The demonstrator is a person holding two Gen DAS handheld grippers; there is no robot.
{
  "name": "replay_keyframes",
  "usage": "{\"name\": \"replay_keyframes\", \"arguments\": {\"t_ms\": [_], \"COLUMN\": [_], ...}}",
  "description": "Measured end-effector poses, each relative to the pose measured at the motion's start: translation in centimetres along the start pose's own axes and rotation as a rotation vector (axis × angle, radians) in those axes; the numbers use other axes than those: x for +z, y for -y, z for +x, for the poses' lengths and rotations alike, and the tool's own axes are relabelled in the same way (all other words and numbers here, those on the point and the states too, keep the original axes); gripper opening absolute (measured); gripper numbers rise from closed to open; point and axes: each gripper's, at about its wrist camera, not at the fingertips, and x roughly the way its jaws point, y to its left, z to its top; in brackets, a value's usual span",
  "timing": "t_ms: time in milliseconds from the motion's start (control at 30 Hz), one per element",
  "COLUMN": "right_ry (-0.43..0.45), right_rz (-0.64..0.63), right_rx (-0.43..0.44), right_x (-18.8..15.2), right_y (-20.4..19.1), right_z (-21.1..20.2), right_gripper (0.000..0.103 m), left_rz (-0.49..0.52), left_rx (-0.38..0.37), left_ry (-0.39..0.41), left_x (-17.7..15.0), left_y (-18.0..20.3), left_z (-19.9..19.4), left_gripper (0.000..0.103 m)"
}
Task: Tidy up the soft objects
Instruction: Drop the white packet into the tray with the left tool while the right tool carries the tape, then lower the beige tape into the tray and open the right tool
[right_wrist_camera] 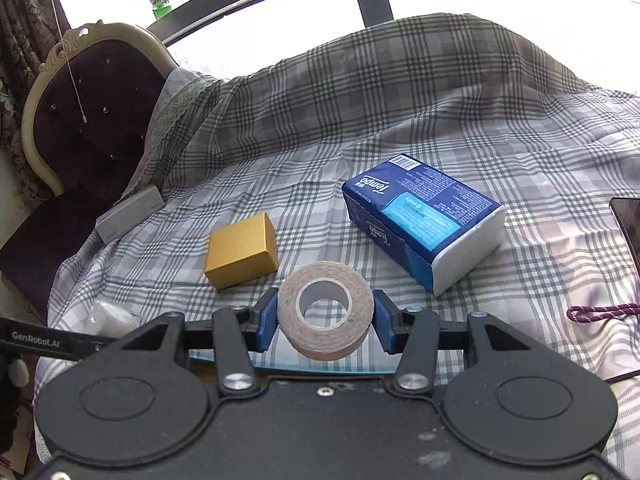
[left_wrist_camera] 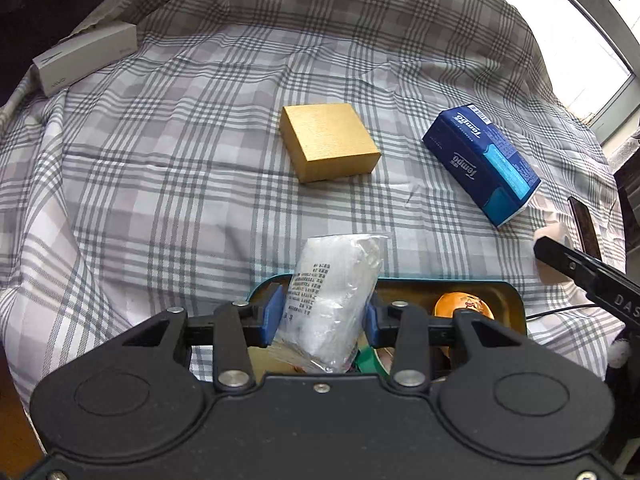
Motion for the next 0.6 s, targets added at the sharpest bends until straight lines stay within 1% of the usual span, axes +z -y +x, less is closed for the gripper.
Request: {"name": "replay_keyframes", "arguments": {"t_ms": [100, 167, 233, 367, 600], "right_ry": [-0.021, -0.037, -0.052, -0.085, -0.145], "right_rz": [-0.007, -0.003, 0.005, 0.000, -0.029], "right_rx": [0.011, 0.021, 0.029, 0.027, 0.021], "right_x": [-1.0, -1.6, -2.3, -3.1, -3.6], "right_y": [-0.6, -1.0, -1.5, -2.0, -2.3], "right_z": [-1.6, -2.1, -2.7, -3.1, -3.6], "right_gripper": [0.047, 0.047, 0.047, 0.047, 0.048], "left_rz": [-0.002, -0.002, 0.025, 0.083, 0.111], "left_rx": [-0.009, -0.020, -0.009, 0.021, 0.024], "left_ry": [-0.022, -0.034, -0.038, -0.013, 0.013], "left_x": [-0.4, -0.6, -0.8, -1.3, -2.4], "left_y": [-0.3, -0.3, 0.1, 1.1, 1.4], "left_z": [0.8, 1.3, 1.7, 1.8, 0.9], "left_gripper": [0.042, 0.047, 0.047, 0.047, 0.047]}}
